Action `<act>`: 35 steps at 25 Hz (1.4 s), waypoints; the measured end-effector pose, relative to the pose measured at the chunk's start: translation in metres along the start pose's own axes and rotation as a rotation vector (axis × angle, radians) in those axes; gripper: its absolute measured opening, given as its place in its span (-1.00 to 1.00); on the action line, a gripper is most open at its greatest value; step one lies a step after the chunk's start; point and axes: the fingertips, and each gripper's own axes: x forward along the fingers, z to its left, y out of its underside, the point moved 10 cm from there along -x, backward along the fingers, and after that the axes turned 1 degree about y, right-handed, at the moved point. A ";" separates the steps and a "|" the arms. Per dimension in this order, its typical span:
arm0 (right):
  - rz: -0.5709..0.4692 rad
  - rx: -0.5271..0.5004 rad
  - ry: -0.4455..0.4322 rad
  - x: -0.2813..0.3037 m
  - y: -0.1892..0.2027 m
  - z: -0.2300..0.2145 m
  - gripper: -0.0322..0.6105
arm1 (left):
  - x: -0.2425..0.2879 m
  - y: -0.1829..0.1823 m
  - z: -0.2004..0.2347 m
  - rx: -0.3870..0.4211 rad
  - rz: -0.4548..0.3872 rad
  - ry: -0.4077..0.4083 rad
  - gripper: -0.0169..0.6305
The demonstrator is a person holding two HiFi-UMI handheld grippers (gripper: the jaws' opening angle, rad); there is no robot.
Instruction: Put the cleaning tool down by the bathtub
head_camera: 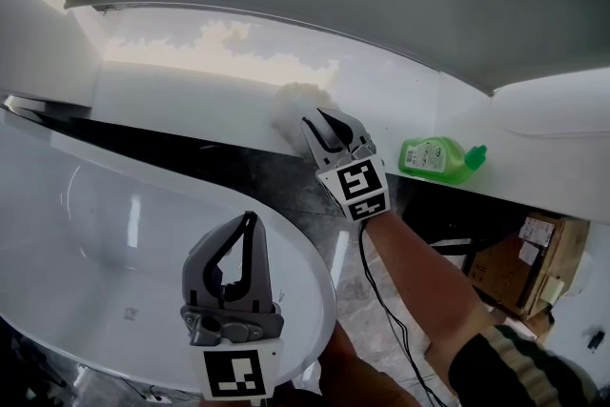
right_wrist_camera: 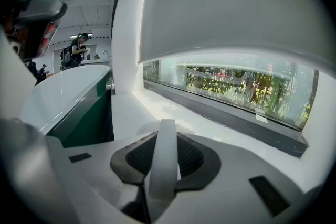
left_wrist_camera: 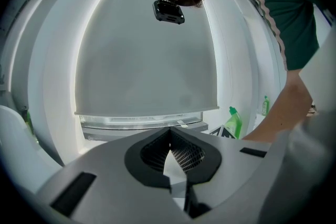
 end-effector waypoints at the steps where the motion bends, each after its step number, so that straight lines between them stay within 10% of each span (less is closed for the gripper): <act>1: 0.000 0.002 -0.001 0.000 0.000 0.000 -0.60 | 0.000 0.000 0.000 -0.003 0.001 0.000 -0.92; 7: 0.019 0.028 -0.008 0.001 0.009 -0.003 -0.53 | 0.001 0.003 -0.004 -0.009 0.009 0.000 -0.92; 10: 0.001 0.044 -0.048 0.000 0.009 -0.005 -0.12 | 0.002 0.004 -0.007 -0.009 0.013 0.011 -0.92; 35: -0.037 -0.049 -0.095 -0.026 -0.019 -0.003 -0.12 | 0.005 -0.025 -0.014 -0.005 -0.021 0.042 -0.92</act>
